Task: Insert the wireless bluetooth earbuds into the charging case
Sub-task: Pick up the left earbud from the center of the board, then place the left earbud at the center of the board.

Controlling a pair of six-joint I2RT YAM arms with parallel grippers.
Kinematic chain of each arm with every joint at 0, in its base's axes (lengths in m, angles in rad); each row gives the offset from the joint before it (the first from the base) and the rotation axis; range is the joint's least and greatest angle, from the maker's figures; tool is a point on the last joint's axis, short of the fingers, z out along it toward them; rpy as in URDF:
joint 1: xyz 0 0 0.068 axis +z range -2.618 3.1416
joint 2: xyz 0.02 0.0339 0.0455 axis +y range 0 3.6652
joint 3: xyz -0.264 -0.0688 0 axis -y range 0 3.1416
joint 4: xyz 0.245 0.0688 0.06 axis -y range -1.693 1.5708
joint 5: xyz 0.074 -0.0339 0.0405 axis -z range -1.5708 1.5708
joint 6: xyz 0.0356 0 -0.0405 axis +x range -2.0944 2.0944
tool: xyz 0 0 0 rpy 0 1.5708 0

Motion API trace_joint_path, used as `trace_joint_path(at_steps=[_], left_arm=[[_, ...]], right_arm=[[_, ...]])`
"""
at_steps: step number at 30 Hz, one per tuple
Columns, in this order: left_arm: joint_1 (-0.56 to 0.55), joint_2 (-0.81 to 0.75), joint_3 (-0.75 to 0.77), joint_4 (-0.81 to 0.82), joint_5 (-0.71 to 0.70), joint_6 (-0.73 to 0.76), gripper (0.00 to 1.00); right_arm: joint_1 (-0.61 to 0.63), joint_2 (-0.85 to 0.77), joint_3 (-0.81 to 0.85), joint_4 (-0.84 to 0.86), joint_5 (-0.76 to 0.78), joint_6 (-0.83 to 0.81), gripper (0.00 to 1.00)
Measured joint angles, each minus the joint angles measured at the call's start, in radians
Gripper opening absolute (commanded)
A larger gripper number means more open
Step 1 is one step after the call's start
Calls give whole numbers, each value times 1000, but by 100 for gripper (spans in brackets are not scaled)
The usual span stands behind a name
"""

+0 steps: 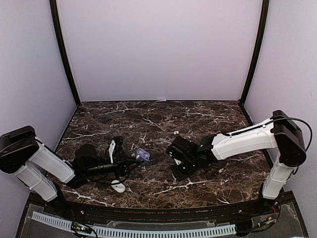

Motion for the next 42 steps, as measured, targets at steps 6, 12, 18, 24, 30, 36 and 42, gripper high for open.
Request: trace_joint_path(at_steps=[6, 12, 18, 24, 30, 36, 42], left_arm=[[21, -100, 0, -108, -49, 32, 14], [42, -155, 3, -194, -89, 56, 14], [51, -173, 3, -222, -112, 59, 14], [51, -177, 3, -237, -124, 58, 14], [51, -177, 3, -237, -124, 58, 14], [51, -177, 3, -237, -122, 58, 14], [51, -176, 3, -237, -121, 58, 14]], right_arm=[[-58, 28, 14, 93, 37, -29, 17], [-104, 68, 32, 198, 92, -60, 17], [-128, 119, 45, 247, 116, -83, 19], [-128, 128, 45, 267, 119, -94, 29], [-129, 125, 35, 282, 86, -96, 28], [-133, 107, 22, 294, -2, -100, 25], [-135, 91, 21, 294, -62, -100, 22]])
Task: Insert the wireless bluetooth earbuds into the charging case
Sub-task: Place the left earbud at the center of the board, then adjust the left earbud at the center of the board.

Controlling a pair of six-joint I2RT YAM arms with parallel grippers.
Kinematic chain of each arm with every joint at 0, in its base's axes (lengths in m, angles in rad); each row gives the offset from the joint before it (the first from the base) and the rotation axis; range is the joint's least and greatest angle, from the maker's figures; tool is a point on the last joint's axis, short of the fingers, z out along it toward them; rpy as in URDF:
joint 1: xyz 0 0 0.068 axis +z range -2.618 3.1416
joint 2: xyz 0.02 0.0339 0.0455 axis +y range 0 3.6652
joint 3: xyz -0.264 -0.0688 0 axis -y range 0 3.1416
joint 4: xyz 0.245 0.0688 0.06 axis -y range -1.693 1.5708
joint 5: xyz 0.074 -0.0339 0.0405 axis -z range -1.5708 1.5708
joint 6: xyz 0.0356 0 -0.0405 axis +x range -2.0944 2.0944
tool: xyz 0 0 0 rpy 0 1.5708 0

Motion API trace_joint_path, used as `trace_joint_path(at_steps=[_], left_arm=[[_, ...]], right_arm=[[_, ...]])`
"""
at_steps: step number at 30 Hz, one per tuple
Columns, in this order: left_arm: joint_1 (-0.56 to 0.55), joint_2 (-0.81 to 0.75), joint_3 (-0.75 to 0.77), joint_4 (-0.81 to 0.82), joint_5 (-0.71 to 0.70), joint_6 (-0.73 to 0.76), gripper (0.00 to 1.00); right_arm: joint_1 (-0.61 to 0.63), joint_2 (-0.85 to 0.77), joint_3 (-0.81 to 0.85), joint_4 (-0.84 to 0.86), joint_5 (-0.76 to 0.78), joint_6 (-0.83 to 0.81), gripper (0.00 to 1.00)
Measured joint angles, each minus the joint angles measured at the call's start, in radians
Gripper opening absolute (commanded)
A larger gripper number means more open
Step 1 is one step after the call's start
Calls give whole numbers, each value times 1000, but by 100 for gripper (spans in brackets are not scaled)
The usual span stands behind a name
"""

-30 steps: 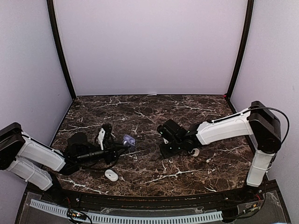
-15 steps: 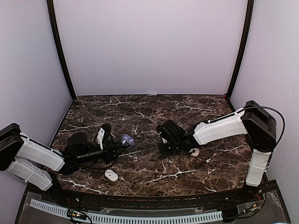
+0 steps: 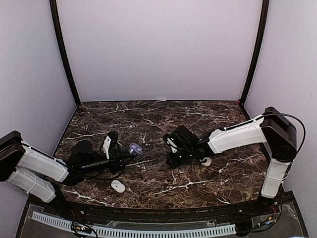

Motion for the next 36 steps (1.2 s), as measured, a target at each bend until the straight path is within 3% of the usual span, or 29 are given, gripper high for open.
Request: trace_joint_path(at_steps=[9, 19, 27, 36], left_arm=[[0, 14, 0, 0, 15, 0, 14], [0, 14, 0, 0, 33, 0, 14], [0, 28, 0, 0, 68, -4, 14], [0, 28, 0, 0, 71, -9, 14]], right_arm=[[-21, -56, -32, 3, -105, 0, 16], [-141, -95, -41, -6, -216, -100, 9], [-179, -10, 29, -46, -235, -242, 18], [-179, 28, 71, -60, -273, -288, 30]])
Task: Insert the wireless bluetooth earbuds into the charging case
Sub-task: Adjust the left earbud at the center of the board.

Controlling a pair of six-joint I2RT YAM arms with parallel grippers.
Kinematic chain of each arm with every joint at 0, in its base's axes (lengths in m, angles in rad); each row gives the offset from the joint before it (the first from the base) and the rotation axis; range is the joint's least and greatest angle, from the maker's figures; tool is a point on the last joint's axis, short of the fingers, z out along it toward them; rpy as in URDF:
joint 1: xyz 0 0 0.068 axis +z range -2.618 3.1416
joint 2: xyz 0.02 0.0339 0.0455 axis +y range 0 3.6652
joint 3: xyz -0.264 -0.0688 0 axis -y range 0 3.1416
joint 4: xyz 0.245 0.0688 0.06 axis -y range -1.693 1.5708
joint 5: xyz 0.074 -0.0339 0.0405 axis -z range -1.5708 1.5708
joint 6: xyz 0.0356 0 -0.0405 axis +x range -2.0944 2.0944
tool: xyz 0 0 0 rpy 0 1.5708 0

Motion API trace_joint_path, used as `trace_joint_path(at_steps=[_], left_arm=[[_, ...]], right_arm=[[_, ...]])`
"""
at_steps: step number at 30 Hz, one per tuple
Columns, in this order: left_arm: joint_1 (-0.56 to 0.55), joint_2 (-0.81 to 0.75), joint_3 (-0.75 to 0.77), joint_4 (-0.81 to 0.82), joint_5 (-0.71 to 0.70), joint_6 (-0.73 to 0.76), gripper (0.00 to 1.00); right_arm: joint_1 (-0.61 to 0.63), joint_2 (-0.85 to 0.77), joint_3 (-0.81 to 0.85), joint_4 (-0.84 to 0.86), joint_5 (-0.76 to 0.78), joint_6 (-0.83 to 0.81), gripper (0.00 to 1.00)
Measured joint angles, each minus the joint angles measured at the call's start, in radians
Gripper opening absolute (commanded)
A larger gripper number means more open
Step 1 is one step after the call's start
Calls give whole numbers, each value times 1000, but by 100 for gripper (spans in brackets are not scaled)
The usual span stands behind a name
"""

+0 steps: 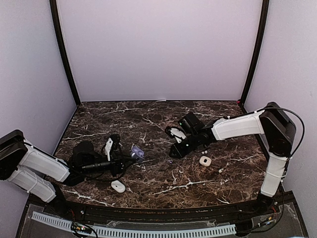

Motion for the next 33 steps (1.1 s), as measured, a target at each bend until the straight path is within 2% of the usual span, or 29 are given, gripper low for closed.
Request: trace_joint_path(at_steps=[9, 15, 22, 27, 33], left_arm=[[0, 0, 0, -7, 0, 1, 14], [0, -10, 0, -8, -12, 0, 14], [19, -94, -31, -13, -76, -18, 14], [47, -171, -76, -50, -124, -37, 14], [62, -269, -108, -127, -178, -44, 14]], right_arm=[[2, -2, 21, -12, -7, -3, 28], [27, -8, 61, -83, 10, -19, 27], [111, 5, 204, -196, 103, -28, 24], [153, 103, 351, -274, 167, -16, 24], [183, 212, 446, -372, 232, 30, 23]])
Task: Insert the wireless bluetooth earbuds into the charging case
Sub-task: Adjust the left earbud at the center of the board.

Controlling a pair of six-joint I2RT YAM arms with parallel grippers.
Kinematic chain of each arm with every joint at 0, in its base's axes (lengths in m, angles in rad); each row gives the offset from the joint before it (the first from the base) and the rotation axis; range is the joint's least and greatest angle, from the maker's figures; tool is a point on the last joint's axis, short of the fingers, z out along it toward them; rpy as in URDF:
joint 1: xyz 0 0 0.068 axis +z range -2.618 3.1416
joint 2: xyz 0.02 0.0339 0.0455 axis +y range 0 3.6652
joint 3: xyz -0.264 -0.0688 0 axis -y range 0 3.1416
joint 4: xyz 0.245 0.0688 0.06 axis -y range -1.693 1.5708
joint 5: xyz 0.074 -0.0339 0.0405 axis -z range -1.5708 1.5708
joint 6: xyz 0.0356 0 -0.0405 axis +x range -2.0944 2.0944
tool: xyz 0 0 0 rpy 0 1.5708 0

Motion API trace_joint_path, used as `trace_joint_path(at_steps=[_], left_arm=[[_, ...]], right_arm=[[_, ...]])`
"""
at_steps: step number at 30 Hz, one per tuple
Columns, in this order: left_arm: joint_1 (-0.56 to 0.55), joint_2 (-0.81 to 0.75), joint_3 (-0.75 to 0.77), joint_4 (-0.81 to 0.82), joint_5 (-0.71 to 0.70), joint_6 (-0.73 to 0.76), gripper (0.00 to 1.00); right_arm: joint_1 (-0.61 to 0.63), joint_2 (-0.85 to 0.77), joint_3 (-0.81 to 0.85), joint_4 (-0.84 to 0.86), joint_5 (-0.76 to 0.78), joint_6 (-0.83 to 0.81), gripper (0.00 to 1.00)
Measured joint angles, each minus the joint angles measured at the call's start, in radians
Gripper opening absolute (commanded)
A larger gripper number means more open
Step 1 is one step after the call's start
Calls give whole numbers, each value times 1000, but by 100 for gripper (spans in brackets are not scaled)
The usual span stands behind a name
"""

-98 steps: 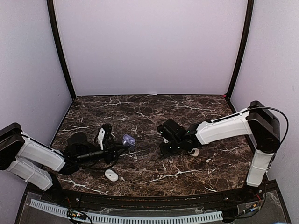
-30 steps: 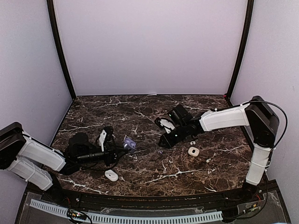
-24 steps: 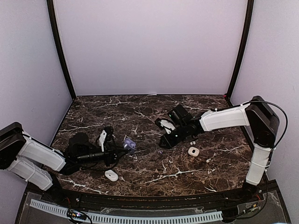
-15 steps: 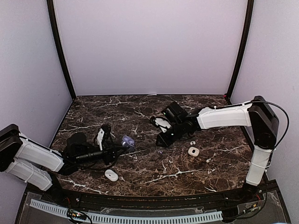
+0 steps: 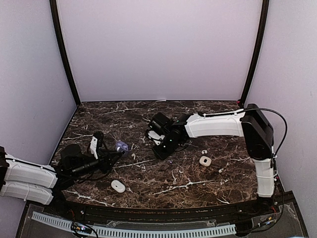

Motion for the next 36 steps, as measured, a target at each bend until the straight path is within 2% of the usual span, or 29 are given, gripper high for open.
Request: trace_joint_path(at_steps=[6, 18, 36], left_arm=[[5, -54, -17, -38, -29, 3, 14], [6, -45, -24, -55, -26, 8, 14], [6, -40, -24, -55, -12, 19, 14]], right_arm=[[23, 26, 22, -56, 35, 50, 23], [23, 19, -48, -76, 61, 103, 23], [23, -103, -161, -75, 100, 133, 21]])
